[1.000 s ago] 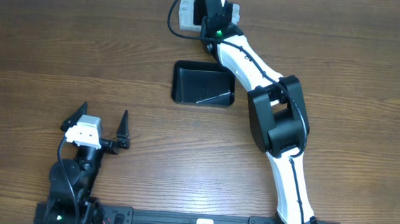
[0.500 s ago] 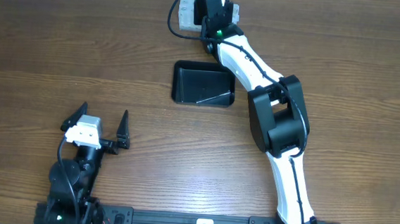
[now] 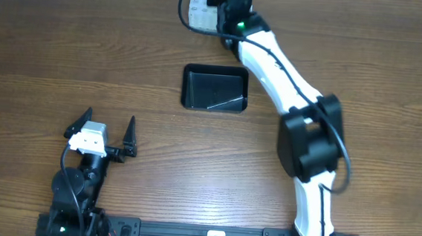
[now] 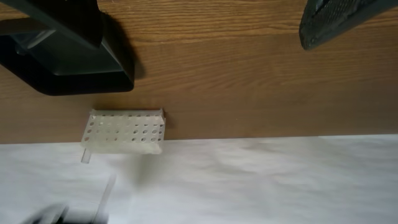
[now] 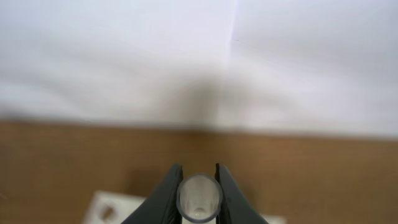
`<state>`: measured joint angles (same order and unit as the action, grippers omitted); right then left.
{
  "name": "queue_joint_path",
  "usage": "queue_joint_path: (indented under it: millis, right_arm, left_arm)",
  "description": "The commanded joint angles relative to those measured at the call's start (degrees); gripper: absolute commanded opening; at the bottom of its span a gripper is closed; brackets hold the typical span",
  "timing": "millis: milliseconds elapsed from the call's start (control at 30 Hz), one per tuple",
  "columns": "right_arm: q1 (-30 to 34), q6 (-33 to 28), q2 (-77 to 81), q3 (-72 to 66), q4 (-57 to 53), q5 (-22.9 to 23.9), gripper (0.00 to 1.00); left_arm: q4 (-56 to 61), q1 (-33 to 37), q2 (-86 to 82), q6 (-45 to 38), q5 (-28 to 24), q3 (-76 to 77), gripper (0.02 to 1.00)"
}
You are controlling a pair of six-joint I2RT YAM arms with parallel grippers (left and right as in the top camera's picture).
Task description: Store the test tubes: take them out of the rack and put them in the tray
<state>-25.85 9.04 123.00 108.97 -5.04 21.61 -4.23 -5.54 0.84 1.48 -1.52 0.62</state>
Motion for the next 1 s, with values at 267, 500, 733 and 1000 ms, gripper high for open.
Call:
queue_joint_path:
  millis: [267,500,733,1000]
  right_arm:
    - [-1.4,9.9,-14.2,1.7,-28.2,-7.1,0.075]
    - [-1.4,14.7,-8.2,0.3,-41.7,-17.8,0.082]
    - [-2.1,16.9,-0.4,0.3,-43.0,-22.3,0.084]
    - [-2.6,18.4,3.5,0.3,-43.6,-23.7,0.086]
  left_arm:
    - [-0.1,0.3,-0.5,-0.7,-0.4,-0.3,1.000]
    - [-0.1,0.3,-0.5,-0.7,-0.4,-0.3,1.000]
    - [-0.1,0.3,-0.5,-0.7,-0.4,-0.3,1.000]
    - [-0.1,0.3,-0.5,-0.7,-0.4,-0.3,1.000]
